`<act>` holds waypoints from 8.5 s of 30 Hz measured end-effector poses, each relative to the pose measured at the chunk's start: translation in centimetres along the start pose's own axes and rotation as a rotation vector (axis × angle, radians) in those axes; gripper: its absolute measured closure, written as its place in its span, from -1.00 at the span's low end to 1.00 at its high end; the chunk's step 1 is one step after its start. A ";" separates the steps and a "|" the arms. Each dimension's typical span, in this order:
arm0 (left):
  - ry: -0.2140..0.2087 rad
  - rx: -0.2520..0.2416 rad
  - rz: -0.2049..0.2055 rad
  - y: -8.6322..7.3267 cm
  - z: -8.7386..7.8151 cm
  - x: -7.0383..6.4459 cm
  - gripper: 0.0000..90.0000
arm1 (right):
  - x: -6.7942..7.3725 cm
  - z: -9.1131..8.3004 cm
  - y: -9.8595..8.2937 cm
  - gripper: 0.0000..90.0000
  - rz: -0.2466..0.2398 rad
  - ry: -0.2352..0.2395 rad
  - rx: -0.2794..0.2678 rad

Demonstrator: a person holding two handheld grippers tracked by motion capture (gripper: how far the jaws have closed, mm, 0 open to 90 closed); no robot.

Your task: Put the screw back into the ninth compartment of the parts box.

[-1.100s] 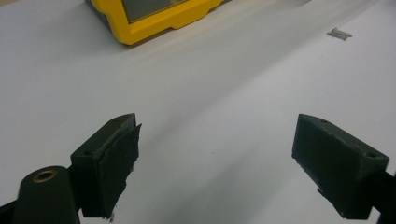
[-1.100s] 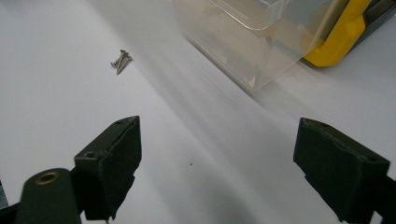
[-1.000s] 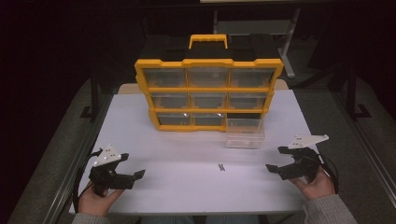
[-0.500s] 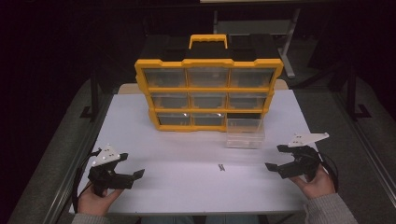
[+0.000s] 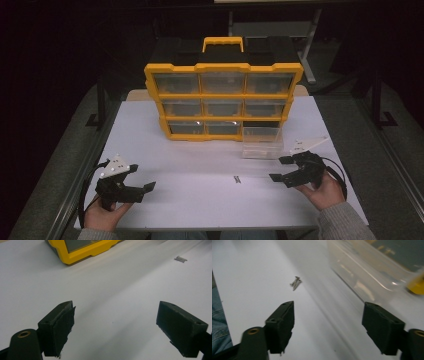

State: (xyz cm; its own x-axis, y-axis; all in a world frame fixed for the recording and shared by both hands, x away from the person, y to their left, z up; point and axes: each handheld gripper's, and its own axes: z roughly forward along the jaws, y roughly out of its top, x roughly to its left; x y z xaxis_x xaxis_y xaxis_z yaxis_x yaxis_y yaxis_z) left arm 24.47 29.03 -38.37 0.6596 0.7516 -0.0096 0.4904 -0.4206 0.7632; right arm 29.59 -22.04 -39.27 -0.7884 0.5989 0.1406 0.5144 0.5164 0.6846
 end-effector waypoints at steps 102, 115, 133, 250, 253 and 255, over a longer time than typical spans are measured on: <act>0.017 -0.025 0.014 0.2 -0.6 -0.1 -0.67 | 2.0 4.3 10.4 0.93 -0.190 0.199 0.152; 0.018 -0.032 0.005 0.2 -0.6 -0.1 -0.67 | -0.1 0.4 13.4 0.93 -0.197 0.190 0.107; 0.018 -0.022 0.020 0.2 -0.7 0.0 -0.67 | -3.9 -0.3 14.0 0.93 -0.152 0.105 0.129; 0.018 -0.039 0.020 0.3 -1.0 -0.1 -0.67 | 2.7 11.6 5.8 0.94 -0.211 0.138 0.263; 0.019 -0.039 0.016 0.3 -1.1 -0.1 -0.67 | 2.4 11.4 5.9 0.94 -0.205 0.149 0.252; 0.019 -0.040 0.016 0.3 -1.0 -0.1 -0.67 | 2.4 11.2 6.0 0.94 -0.194 0.155 0.255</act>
State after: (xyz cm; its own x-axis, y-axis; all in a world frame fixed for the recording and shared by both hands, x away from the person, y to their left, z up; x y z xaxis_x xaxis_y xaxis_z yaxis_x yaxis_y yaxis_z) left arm 23.98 29.38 -37.47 0.6562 0.7544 0.0150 0.4561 -0.4124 0.7886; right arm 34.59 -10.69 -42.82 -0.9114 0.3848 0.1458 0.4024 0.7592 0.5116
